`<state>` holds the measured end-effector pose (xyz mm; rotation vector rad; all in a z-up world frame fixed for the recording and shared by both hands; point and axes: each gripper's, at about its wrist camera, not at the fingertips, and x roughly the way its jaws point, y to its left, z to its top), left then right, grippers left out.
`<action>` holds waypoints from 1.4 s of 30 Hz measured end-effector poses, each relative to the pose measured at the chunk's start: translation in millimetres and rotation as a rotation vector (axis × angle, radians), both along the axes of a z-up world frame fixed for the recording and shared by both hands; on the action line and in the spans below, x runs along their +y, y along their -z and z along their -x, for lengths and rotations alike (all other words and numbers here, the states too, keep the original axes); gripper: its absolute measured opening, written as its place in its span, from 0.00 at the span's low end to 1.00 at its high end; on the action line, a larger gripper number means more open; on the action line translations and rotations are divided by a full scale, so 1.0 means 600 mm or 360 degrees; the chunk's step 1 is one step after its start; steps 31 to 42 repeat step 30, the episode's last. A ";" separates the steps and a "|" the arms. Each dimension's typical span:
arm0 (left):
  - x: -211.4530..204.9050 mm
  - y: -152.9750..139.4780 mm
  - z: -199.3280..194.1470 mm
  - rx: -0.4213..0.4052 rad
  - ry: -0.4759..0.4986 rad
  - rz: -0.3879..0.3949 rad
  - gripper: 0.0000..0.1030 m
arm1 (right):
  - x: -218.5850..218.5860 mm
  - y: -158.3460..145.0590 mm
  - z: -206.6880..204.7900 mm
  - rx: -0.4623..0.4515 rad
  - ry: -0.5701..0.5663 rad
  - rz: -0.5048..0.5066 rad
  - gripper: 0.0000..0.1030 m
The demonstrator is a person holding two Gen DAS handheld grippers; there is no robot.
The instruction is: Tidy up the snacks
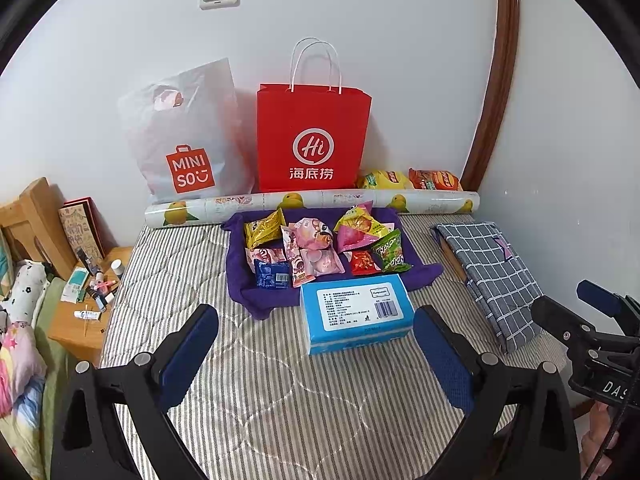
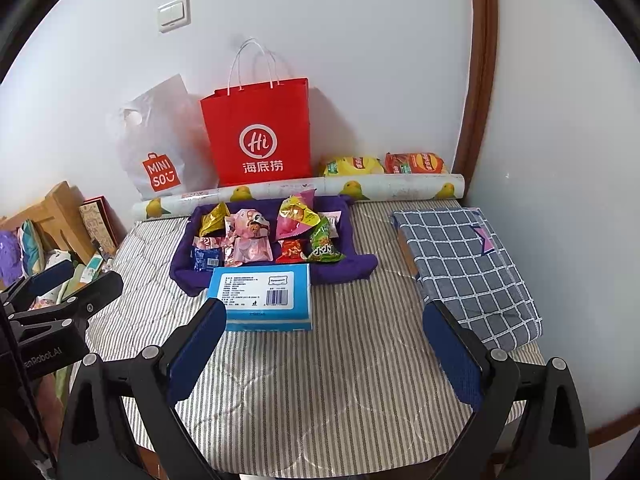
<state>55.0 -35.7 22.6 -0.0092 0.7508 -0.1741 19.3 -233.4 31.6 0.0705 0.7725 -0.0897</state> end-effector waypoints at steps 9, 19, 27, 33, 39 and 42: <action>0.003 0.003 -0.002 -0.0001 0.0003 0.0003 0.96 | -0.001 0.000 0.001 -0.0002 -0.0004 -0.0001 0.95; 0.006 0.002 -0.001 -0.0004 0.0000 0.0004 0.96 | 0.008 -0.005 0.001 -0.0008 -0.0012 0.0003 0.95; 0.010 0.000 -0.001 -0.0004 -0.0008 0.0007 0.96 | 0.012 -0.005 0.002 -0.0013 -0.0028 -0.0016 0.95; 0.011 -0.004 -0.005 -0.0018 -0.0012 0.0003 0.96 | 0.015 -0.003 0.001 -0.0015 -0.0056 -0.0050 0.95; 0.011 -0.004 -0.005 -0.0018 -0.0012 0.0003 0.96 | 0.015 -0.003 0.001 -0.0015 -0.0056 -0.0050 0.95; 0.011 -0.004 -0.005 -0.0018 -0.0012 0.0003 0.96 | 0.015 -0.003 0.001 -0.0015 -0.0056 -0.0050 0.95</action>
